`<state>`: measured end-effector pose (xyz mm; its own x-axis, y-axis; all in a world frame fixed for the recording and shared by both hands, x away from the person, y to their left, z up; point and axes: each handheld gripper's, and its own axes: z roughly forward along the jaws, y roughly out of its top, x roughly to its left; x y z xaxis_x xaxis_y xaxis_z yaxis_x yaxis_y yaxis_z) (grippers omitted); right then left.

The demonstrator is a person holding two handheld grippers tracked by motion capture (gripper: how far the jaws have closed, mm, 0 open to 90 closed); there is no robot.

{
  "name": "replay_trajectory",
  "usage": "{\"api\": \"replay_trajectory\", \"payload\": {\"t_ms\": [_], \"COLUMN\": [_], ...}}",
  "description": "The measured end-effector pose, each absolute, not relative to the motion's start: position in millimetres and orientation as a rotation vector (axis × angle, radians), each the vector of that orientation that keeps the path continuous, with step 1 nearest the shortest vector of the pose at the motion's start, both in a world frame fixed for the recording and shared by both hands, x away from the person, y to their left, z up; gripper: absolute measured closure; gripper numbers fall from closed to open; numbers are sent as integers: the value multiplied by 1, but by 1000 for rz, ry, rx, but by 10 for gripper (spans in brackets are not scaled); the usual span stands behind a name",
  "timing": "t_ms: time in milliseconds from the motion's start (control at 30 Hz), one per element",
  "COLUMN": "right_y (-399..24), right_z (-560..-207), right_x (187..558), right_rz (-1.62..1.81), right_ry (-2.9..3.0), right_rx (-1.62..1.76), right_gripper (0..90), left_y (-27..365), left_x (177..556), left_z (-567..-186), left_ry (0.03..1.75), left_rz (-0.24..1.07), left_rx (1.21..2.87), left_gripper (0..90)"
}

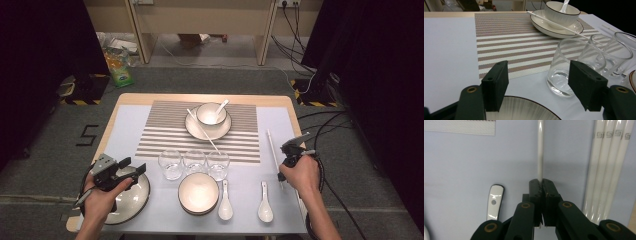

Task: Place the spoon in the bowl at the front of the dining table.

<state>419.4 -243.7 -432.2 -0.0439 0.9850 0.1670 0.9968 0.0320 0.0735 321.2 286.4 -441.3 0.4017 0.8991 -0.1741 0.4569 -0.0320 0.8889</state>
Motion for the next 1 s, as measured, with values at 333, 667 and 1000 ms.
{"api": "replay_trajectory", "payload": {"t_ms": [333, 667, 1000], "right_y": [-245, -238, -232], "right_z": [-421, -420, -418], "right_x": [418, 419, 422], "right_rz": [-414, -486, -568], "right_ry": [-2228, -2246, -2264], "right_rx": [-2155, -2164, -2165], "right_gripper": [874, 874, 873], "left_y": [287, 288, 289], "left_x": [321, 321, 320], "left_z": [-441, -441, -440], "left_ry": [1210, 1208, 1211], "left_rz": [556, 558, 564], "left_rx": [1655, 1653, 1649], "left_gripper": [322, 322, 323]}}
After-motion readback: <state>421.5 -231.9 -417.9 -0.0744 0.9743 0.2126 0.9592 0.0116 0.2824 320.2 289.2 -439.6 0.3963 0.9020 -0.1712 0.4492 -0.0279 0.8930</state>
